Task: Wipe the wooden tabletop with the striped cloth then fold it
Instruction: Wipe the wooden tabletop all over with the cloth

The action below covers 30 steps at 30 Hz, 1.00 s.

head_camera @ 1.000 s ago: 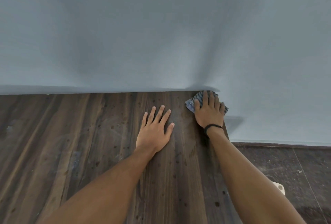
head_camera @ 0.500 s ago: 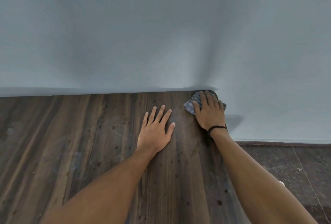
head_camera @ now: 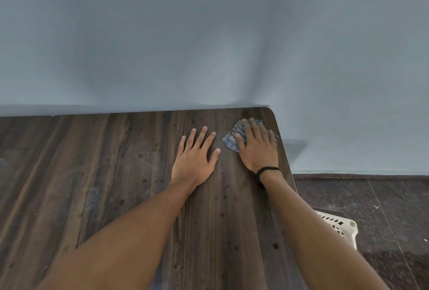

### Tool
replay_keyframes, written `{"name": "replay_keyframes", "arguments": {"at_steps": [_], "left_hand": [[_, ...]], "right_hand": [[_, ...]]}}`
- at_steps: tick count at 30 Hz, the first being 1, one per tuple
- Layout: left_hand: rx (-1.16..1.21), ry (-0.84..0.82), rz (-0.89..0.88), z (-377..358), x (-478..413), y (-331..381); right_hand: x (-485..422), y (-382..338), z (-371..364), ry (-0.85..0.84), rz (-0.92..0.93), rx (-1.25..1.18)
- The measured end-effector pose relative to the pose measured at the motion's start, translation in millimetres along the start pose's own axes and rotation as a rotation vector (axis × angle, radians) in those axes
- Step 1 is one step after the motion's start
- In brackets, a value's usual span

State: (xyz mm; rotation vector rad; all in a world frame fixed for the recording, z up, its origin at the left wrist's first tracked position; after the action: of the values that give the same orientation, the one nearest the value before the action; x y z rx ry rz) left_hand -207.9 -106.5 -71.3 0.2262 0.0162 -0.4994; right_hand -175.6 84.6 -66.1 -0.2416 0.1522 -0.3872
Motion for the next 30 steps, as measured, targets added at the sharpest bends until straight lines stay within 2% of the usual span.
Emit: {"name": "replay_keyframes", "arguments": {"at_steps": [3,6,10,14,17,21,25,28,29,30], "left_hand": [[0.003,-0.007,0.009,1.8,-1.7,-1.7],[0.006,-0.008,0.004,0.8,-0.4,0.1],[-0.006,-0.005,0.013,1.0,-1.2,-2.6],[-0.001,-0.005,-0.004,-0.4,0.6,-1.0],[-0.001,0.004,-0.007,0.2,-1.8,-2.3],[-0.017,0.002,-0.008,-0.2,-0.1,0.7],[-0.023,0.005,-0.006,1.3,-1.8,-0.4],[0.006,-0.003,-0.015,0.4,0.4,1.4],[0.009,-0.001,-0.017,0.0,0.9,2.0],[0.007,0.005,-0.016,0.2,0.6,1.7]], "right_hand": [[6.4,15.9,6.4,0.063,-0.180,-0.001],[18.2,8.6,2.9,0.027,-0.010,0.030],[15.9,20.5,9.0,0.055,-0.136,0.021],[26.4,38.2,12.5,-0.025,0.031,-0.026],[38.0,57.0,23.8,0.014,-0.183,-0.086],[74.2,18.4,13.9,-0.019,0.049,0.013],[62.6,22.4,16.2,-0.018,-0.161,0.002],[88.6,-7.0,6.0,-0.041,0.076,0.007],[94.3,-0.4,6.8,-0.041,0.098,0.006],[92.9,12.3,11.4,-0.018,0.030,0.019]]}}
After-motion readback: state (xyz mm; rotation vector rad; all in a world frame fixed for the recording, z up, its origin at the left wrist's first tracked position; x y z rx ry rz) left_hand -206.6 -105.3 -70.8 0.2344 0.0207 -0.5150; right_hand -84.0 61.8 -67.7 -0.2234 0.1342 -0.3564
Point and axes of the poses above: each hand's wrist, its own x-axis away from the middle knuckle, its own z-axis out of the back of the hand, y = z × x, the point moved 6 cm from there along -x, towards the middle knuckle, and after that the axes turned 5 degrees about y, right-handed, at the moved point
